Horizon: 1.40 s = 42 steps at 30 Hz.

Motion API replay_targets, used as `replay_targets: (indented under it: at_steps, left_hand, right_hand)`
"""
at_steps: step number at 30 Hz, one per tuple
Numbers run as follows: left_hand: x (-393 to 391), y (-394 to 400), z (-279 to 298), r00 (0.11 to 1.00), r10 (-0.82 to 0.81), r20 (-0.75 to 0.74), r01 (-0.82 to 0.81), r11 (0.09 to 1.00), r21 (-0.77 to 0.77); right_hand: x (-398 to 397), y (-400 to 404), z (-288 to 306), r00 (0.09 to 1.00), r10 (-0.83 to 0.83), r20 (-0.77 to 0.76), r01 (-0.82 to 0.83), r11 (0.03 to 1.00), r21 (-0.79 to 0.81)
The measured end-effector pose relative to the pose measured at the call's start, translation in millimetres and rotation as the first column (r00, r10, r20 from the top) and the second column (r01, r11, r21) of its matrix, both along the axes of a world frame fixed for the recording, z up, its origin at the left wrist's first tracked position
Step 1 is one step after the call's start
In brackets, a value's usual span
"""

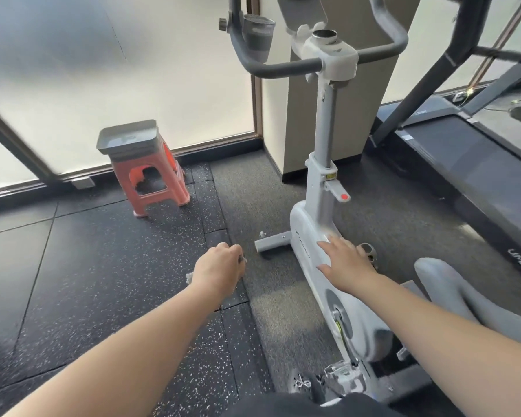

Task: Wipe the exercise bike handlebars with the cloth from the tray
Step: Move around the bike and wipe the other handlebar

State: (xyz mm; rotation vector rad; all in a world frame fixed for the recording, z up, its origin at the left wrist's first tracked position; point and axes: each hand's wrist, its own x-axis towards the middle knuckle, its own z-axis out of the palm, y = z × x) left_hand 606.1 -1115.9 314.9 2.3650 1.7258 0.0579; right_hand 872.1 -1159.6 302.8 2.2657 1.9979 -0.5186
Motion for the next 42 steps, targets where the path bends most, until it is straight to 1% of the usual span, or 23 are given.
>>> replay_targets:
  at_steps: [4,8,10,12,14,18,23,27,31,36,42]
  left_hand:
    - [-28.1,-39.8,5.3,0.991,-0.112,-0.072,0.116,0.992,0.048]
    - [-45.1,-82.2,7.4,0.959,-0.245,-0.141,0.253,0.966,0.044]
    - [-43.9,-102.6,8.4,0.944,-0.295,-0.148,0.302,0.953,0.026]
    - [-35.1,-124.3,10.4,0.935,-0.333,-0.124,0.336,0.942,0.004]
    - [-21.5,-146.2,12.2,0.918,-0.386,-0.089,0.388,0.922,0.002]
    - [12.1,-192.0,11.1,0.854,-0.52,-0.024,0.52,0.853,0.04]
    - [53.8,-250.1,2.1,0.812,-0.583,0.038,0.582,0.813,0.035]
    - [90.8,-293.2,1.4,0.785,-0.617,0.045,0.617,0.787,0.028]
    - [128.6,-342.9,3.8,0.754,-0.657,-0.004,0.656,0.754,0.031]
    - [181.5,-408.4,-2.1,0.722,-0.691,-0.029,0.691,0.722,0.009]
    - [241.2,-471.0,-0.8,0.685,-0.727,-0.04,0.728,0.684,0.042]
  right_hand:
    - [-28.6,-53.3,6.0,0.997,-0.073,0.006,0.073,0.996,0.058]
    - [-54.0,-120.2,11.4,0.986,-0.168,-0.019,0.168,0.985,0.048]
    - [-60.3,-156.0,14.1,0.976,-0.217,-0.03,0.218,0.976,0.03]
    - [-61.6,-191.9,16.9,0.967,-0.253,-0.02,0.253,0.967,0.03]
    - [-59.4,-226.8,20.4,0.958,-0.288,0.0,0.288,0.957,0.032]
    - [-44.9,-292.8,22.5,0.915,-0.404,-0.008,0.404,0.914,0.021]
    - [-22.2,-366.2,16.2,0.849,-0.528,0.001,0.528,0.849,-0.005]
    - [0.6,-427.4,15.3,0.807,-0.59,-0.006,0.59,0.807,-0.006]
    - [27.1,-495.6,14.6,0.792,-0.61,0.028,0.61,0.792,-0.029]
    - [62.6,-575.8,12.3,0.761,-0.647,0.042,0.649,0.76,-0.048]
    - [112.9,-635.9,15.9,0.714,-0.693,0.1,0.699,0.714,-0.045]
